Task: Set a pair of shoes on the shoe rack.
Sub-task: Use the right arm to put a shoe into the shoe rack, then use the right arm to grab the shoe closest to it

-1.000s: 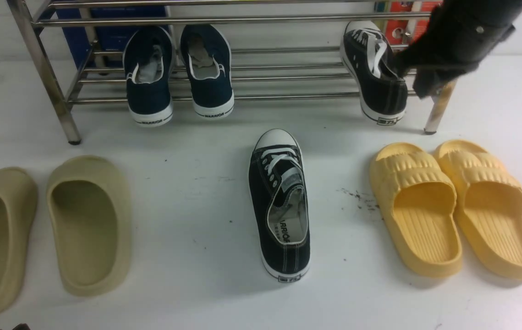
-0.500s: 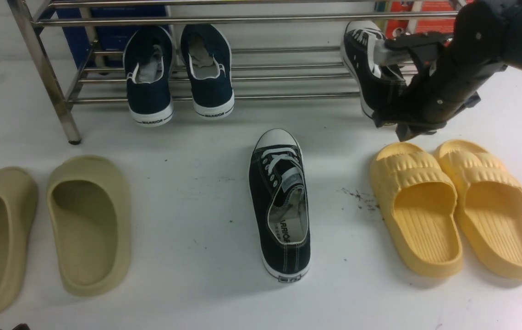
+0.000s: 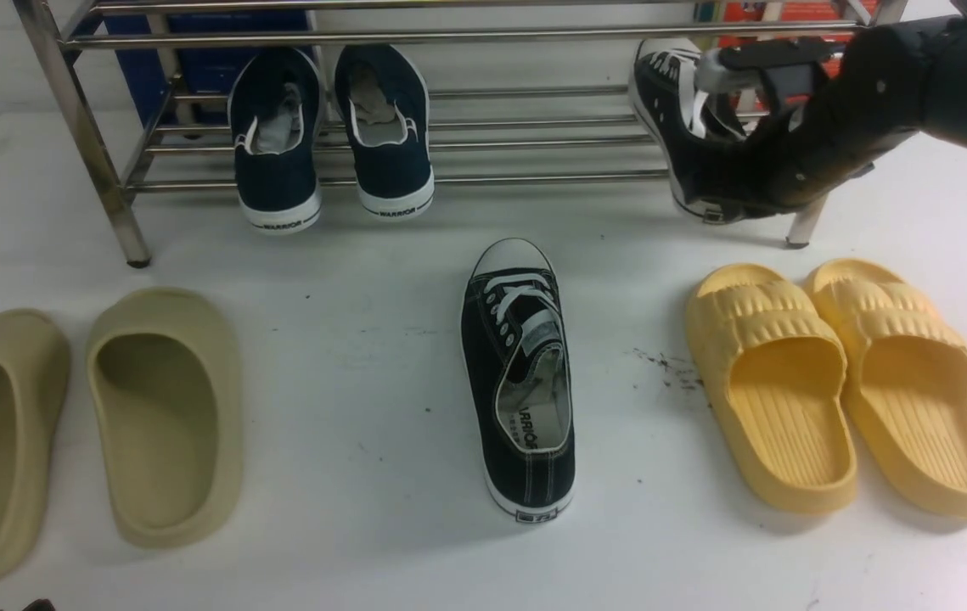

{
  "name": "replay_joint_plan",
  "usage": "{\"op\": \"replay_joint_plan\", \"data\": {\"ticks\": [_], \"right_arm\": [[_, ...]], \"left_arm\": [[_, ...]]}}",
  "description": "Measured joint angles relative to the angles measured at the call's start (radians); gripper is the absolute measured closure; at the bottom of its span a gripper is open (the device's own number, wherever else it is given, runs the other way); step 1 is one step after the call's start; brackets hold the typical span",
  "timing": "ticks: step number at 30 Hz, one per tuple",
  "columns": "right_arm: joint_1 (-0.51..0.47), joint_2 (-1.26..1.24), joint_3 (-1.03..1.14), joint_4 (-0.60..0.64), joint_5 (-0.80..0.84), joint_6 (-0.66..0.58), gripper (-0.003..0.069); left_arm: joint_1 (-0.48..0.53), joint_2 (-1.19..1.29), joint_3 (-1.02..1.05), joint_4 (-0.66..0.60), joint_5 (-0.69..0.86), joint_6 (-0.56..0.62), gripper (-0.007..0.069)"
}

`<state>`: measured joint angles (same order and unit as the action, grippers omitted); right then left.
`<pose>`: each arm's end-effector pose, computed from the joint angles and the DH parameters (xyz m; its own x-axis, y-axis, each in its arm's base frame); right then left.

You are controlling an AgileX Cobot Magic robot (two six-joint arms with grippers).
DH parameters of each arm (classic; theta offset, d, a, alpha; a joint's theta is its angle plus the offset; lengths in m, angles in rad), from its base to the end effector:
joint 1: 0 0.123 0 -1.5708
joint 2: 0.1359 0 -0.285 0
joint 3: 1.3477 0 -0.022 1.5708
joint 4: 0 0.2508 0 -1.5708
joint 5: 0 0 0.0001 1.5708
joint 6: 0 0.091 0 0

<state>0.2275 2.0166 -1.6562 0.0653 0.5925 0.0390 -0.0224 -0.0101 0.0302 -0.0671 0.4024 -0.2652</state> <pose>0.4503 0.1077 0.2454 -0.7612 -0.0808 -0.6435 -0.1784 0.9800 0.0880 0.0518 -0.0036 0.1676 -0.3260 -0.3138 -0.8918 -0.0607 0.9483 -0.3115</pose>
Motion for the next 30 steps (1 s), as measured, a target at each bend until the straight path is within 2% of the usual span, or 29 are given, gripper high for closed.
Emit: {"op": "replay_joint_plan", "data": {"ticks": [6, 11, 19, 21, 26, 30], "right_arm": [[-0.009, 0.006, 0.001, -0.004, -0.053, 0.005, 0.0622], [-0.008, -0.001, 0.001, 0.008, 0.002, 0.005, 0.0621], [0.016, -0.173, 0.015, 0.093, 0.332, -0.091, 0.0621], [0.029, -0.199, 0.025, 0.094, 0.351, -0.093, 0.0621], [0.221, -0.369, 0.229, 0.071, 0.428, 0.001, 0.0615], [0.408, -0.391, 0.314, -0.019, 0.447, 0.133, 0.0551]], "left_arm": [[0.000, 0.000, 0.000, 0.000, 0.000, 0.000, 0.0386], [0.000, 0.000, 0.000, 0.000, 0.000, 0.000, 0.0386], [0.000, 0.000, 0.000, 0.000, 0.000, 0.000, 0.0386], [0.000, 0.000, 0.000, 0.000, 0.000, 0.000, 0.0386], [0.000, 0.000, 0.000, -0.001, 0.000, 0.000, 0.0386], [0.000, 0.000, 0.000, -0.001, 0.000, 0.000, 0.0386]]}}
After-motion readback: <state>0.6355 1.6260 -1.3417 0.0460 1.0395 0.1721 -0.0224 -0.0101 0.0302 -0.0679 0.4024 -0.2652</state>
